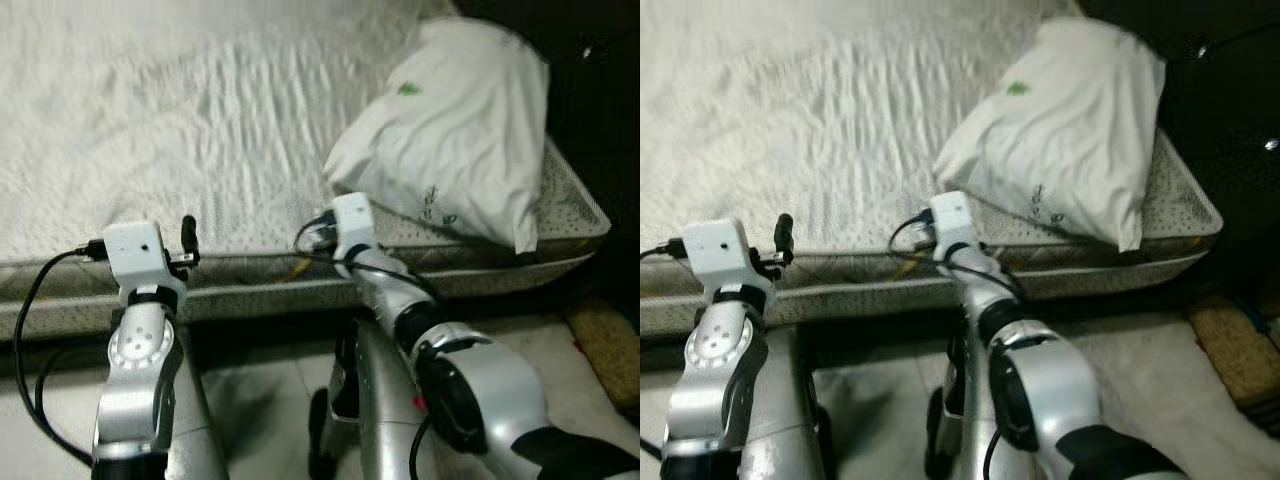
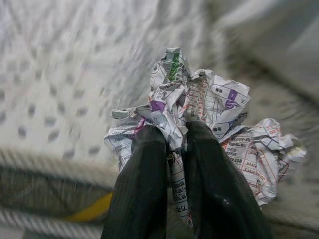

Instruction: Clean up the room

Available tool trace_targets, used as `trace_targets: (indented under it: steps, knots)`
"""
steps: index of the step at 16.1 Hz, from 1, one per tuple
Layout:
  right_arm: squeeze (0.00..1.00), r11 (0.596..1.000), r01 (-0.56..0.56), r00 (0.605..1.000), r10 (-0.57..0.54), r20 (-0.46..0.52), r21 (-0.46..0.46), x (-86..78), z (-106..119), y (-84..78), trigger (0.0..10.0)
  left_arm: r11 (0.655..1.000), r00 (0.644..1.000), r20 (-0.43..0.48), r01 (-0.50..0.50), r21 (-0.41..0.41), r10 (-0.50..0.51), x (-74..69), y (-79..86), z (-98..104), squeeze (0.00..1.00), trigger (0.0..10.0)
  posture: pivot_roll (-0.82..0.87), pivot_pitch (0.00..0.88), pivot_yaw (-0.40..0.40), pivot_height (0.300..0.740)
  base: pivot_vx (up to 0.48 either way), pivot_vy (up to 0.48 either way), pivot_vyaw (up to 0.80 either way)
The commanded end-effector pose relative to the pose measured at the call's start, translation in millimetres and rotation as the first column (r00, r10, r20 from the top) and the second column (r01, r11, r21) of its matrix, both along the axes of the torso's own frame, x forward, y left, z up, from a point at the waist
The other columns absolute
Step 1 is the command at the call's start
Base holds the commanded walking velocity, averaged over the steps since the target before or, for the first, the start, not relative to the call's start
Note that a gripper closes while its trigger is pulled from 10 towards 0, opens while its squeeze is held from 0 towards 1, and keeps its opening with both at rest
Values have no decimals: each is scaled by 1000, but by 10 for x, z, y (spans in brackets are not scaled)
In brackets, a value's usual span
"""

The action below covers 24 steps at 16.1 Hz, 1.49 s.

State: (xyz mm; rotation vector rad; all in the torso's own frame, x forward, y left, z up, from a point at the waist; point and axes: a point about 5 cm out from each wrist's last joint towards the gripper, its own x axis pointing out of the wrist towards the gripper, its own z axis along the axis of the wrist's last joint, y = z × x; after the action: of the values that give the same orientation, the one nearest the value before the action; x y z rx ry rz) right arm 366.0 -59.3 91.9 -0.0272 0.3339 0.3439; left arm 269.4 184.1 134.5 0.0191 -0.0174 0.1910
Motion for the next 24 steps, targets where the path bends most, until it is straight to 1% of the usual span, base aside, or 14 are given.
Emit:
trace_targets:
  steps: [1,4,6,7,9,10,12,13,14,16,17,18,20,24]
  knots:
    - [0,999,32,999,-32,-1,38,2,-24,-105,0,1000,1000,4,16,-3,-16,47,6,-14,0,10000,137,0,-120,515,0,0,0]
    - [0,990,78,996,-81,26,117,20,-8,-280,0,1000,999,20,29,4,-30,120,-21,-14,0,10000,110,0,-83,515,0,0,0]
    - [0,975,70,989,-96,115,211,2,57,-418,0,999,999,24,47,7,-47,125,-50,-68,0,10000,60,0,-45,515,0,0,0]
    - [0,969,57,975,-105,196,239,-72,97,-517,0,998,998,23,57,8,-57,103,-50,-111,0,10000,45,0,-37,515,0,0,0]
    - [0,973,-8,944,-68,324,229,-291,161,-589,0,998,998,21,64,8,-64,68,-47,-156,0,10000,31,0,-30,515,0,0,0]
    - [0,976,-25,936,-53,347,215,-330,170,-588,0,998,998,22,58,7,-59,66,-46,-159,0,10000,29,0,-34,515,0,0,0]
    - [0,992,-22,896,-37,442,128,-558,227,-684,0,999,998,53,34,20,-35,102,-123,-103,0,10000,46,0,-59,515,0,0,0]
    - [0,996,16,895,-52,444,85,-611,211,-742,2235,998,996,68,47,32,-49,92,-158,-81,0,10000,46,0,-61,515,0,0,0]
    - [0,998,39,898,-56,437,48,-691,178,-797,10000,997,996,67,58,43,-61,34,-170,-101,0,10000,40,0,-53,515,0,0,0]
    - [0,998,63,908,-57,416,-1,-809,132,-883,10000,998,998,23,49,40,-50,-107,-122,-214,0,10000,22,0,-32,515,0,0,0]
    - [0,998,48,916,-63,397,48,-862,141,-912,10000,1000,1000,-7,19,19,-19,-221,-56,-275,0,10000,-5,0,-17,515,0,0,0]
    - [0,997,43,918,-65,391,66,-877,144,-915,10000,1000,1000,-9,16,14,-15,-240,-50,-279,0,10000,-9,0,-16,515,0,0,0]
    - [0,992,125,921,-125,368,26,-946,185,-1010,10000,1000,1000,-1,3,15,-3,-324,-39,-253,0,10000,-19,0,-23,515,0,0,0]
    - [0,1000,-6,935,-2,353,24,-1060,220,-770,10000,1000,999,-38,13,-11,-13,-391,-58,-337,0,10000,-40,0,-25,515,0,0,0]
